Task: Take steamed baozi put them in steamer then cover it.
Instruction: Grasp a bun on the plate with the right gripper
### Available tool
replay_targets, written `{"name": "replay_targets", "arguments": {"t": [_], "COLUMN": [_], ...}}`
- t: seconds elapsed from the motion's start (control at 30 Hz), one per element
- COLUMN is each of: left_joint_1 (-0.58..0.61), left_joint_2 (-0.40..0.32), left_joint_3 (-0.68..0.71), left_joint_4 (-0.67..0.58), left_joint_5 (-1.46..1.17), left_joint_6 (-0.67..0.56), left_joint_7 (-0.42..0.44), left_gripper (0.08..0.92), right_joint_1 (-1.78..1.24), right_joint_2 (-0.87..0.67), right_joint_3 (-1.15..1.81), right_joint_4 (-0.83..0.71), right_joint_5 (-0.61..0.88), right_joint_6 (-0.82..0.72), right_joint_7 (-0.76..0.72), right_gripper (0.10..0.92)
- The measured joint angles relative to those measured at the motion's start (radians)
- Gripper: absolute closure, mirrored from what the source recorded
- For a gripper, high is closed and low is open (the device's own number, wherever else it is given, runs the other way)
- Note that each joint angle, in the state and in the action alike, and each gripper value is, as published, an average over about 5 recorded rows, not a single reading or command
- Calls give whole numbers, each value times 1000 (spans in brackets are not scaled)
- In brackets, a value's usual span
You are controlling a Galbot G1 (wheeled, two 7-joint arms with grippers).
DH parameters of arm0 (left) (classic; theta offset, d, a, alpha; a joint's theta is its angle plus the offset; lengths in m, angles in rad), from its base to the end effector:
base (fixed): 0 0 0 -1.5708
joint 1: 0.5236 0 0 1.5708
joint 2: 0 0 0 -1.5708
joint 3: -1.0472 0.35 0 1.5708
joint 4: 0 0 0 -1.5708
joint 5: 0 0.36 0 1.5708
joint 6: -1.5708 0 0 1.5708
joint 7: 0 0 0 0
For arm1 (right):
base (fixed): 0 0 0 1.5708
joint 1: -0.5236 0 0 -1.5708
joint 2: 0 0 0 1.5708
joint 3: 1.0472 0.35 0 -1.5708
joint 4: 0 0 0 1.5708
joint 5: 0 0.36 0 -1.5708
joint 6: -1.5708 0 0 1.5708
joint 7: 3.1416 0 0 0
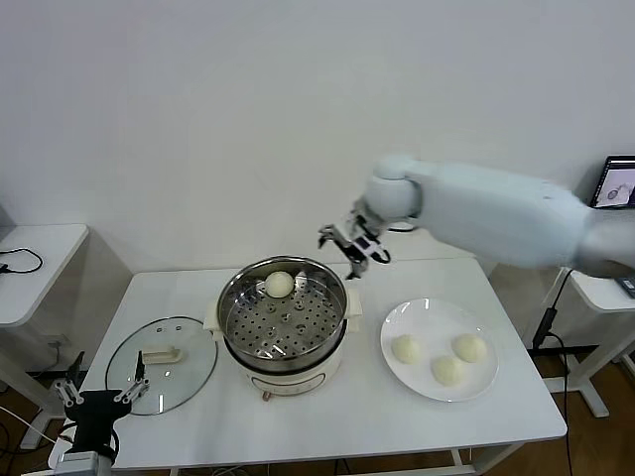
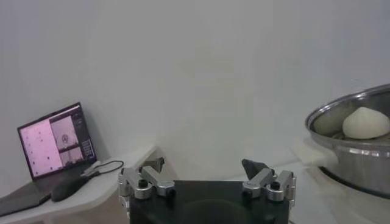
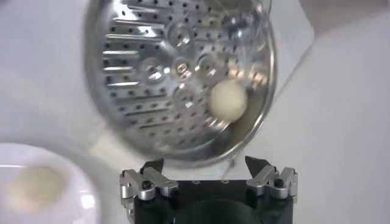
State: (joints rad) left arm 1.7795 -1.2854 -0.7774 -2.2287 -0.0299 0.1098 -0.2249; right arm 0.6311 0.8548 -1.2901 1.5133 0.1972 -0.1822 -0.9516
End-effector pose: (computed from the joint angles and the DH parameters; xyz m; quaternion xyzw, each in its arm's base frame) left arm 0.1352 0.1052 -0.2621 0.1258 -0.9741 -0.1803 0.0525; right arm 0.5150 0.0199 -0.0314 0.5541 -0.4784 0.6554 0.1859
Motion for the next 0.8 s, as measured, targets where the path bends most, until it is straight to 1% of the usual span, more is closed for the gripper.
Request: {"name": "replay_targets", "arguments": {"t": [0.17,0.37,0.57,0.8], "left_joint_1": [-7,-16,-24,-30], "left_joint_2": [4,2,2,4], "left_joint_3": [3,9,7,0], "left_joint_4": [11,19,27,41], "left_joint_5": [2,9,10,9], "left_joint_6": [1,5,11,14], "left_joint_7": [2,6,9,12], "left_gripper": [177,177,177,177], "right_joint_1": [-51,-148,-260,-368], "right_joint_2": [-121,-196,-209,-172], "right_joint_3": [12,44,95,148], "right_joint_4": [58,75,47,-16], "right_joint_5": [-22,-70,-121,-166], "right_joint_6": [-47,-77,-96,-107], "right_joint_7": [-8,-9,-10,-14], "right_gripper": [203,203,203,202]}}
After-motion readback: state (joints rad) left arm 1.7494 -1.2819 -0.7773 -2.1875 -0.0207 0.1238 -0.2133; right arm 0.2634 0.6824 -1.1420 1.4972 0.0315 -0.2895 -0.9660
